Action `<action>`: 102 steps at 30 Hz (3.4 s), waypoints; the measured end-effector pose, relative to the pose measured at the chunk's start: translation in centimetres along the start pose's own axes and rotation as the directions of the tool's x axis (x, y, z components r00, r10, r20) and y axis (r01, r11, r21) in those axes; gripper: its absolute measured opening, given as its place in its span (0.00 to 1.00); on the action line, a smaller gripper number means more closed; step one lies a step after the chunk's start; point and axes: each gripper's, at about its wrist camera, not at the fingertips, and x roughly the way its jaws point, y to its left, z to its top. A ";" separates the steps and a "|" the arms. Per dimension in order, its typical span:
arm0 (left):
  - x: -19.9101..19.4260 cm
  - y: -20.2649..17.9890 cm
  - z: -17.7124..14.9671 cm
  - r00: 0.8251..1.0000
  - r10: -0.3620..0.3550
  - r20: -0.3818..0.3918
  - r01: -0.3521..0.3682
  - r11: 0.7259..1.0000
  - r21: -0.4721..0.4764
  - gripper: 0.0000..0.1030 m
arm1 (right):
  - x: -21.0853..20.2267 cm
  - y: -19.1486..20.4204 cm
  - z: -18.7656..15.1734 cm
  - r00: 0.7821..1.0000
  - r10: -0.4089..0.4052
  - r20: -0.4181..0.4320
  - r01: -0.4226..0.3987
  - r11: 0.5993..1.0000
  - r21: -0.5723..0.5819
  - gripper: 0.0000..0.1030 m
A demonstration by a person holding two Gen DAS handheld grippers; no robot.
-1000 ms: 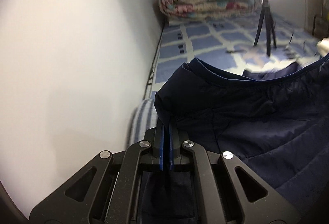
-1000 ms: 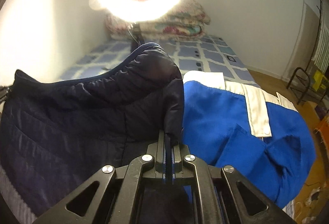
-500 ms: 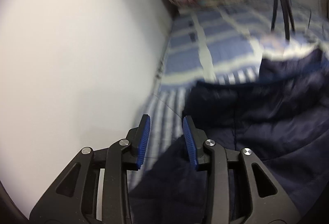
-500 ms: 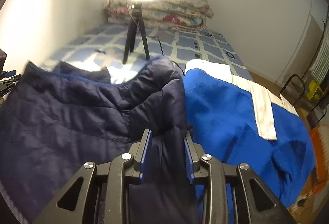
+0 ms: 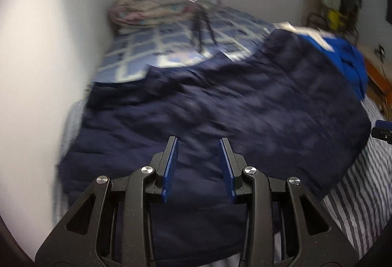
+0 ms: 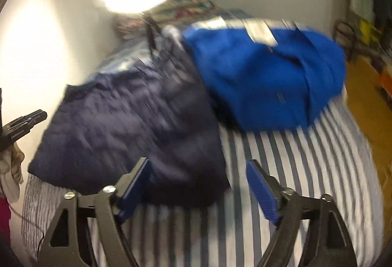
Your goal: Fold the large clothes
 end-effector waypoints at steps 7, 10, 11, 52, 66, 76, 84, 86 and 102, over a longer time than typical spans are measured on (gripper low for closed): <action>8.0 -2.6 -4.1 0.988 0.061 -0.139 -0.053 0.997 0.054 0.34 | 4.5 -2.2 -1.1 0.951 0.309 0.017 -0.303 0.919 0.252 0.82; 6.9 -1.8 -3.7 0.991 0.034 -0.131 -0.033 0.999 0.015 0.34 | 5.8 -0.5 -0.2 0.960 0.279 0.005 -0.275 0.942 0.193 0.83; 6.3 -1.6 -3.5 0.992 0.029 -0.122 -0.029 1.000 0.002 0.34 | 6.1 -0.2 0.0 0.963 0.268 0.006 -0.265 0.947 0.180 0.83; -27.3 3.0 -14.6 0.989 0.048 0.138 -0.015 0.974 -0.228 0.34 | -0.9 33.8 2.5 0.961 0.239 0.137 -0.118 0.804 -0.582 0.06; -28.6 8.1 -16.6 0.976 0.177 0.131 -0.118 0.923 -0.365 0.34 | 12.6 46.5 -7.5 0.942 0.277 -0.190 -0.326 0.622 -0.711 0.07; -25.9 8.3 -15.2 0.981 0.156 0.113 -0.109 0.933 -0.342 0.34 | 5.8 37.0 -3.0 0.808 0.522 -0.274 -0.578 0.609 -0.543 0.44; -16.8 6.8 -9.2 0.995 0.084 0.057 -0.067 0.966 -0.249 0.34 | 6.2 28.1 3.4 0.923 0.383 -0.043 -0.369 0.845 -0.388 0.40; -14.6 6.9 -7.9 0.995 0.090 0.039 -0.078 0.968 -0.240 0.34 | 7.2 27.1 4.8 0.932 0.362 -0.019 -0.345 0.870 -0.352 0.40; 1.1 13.3 -10.8 0.953 0.253 -0.165 -0.287 0.930 -0.230 0.39 | 17.6 31.9 4.0 0.977 0.197 -0.082 -0.211 0.836 -0.507 0.40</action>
